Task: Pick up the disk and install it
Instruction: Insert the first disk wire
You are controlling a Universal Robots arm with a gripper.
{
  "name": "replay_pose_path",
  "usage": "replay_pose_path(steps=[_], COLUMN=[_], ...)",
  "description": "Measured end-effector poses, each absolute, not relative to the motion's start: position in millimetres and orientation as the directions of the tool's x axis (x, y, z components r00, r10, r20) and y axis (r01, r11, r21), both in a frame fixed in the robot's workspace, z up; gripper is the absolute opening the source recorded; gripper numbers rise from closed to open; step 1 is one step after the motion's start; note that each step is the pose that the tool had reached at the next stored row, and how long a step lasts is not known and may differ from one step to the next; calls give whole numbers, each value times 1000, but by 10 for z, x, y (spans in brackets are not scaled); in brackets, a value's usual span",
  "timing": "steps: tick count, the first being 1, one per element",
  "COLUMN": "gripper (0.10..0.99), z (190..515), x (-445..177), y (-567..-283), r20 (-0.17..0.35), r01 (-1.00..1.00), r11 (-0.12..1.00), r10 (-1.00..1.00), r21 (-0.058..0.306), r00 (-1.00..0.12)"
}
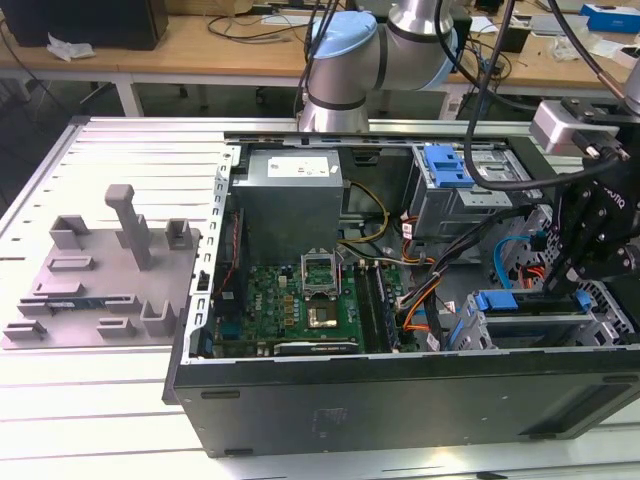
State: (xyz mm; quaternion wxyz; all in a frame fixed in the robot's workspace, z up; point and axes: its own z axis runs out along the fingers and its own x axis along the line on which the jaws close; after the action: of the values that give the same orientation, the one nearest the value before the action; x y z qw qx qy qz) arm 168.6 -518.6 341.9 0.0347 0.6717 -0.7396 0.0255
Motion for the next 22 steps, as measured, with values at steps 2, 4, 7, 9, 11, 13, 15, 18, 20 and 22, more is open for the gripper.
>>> replay_pose_path(steps=[2,4,7,9,11,13,15,18,20,22], gripper=[165,165,165,165,165,165,165,165,165,165], z=[3430,3452,3454,3454,3453,3454,3454,3453,3453,3450], x=[1686,1682,1676,1676,1676,1676,1678,1679,1679,1679], y=[-5186,-5186,-5186,-5186,-5187,-5191,-5195,-5201,-5202,-5202], r20=[85,86,86,86,86,86,86,86,86,86], r01=[-995,-995,-995,-995,-995,-995,-995,-995,-995,-995], r11=[96,96,96,96,96,97,96,96,96,96], r10=[-992,-992,-992,-992,-992,-992,-992,-992,-992,-992], r21=[9,9,9,9,9,9,9,9,9,9], r00=[-95,-95,-95,-95,-95,-95,-95,-95,-95,-95])
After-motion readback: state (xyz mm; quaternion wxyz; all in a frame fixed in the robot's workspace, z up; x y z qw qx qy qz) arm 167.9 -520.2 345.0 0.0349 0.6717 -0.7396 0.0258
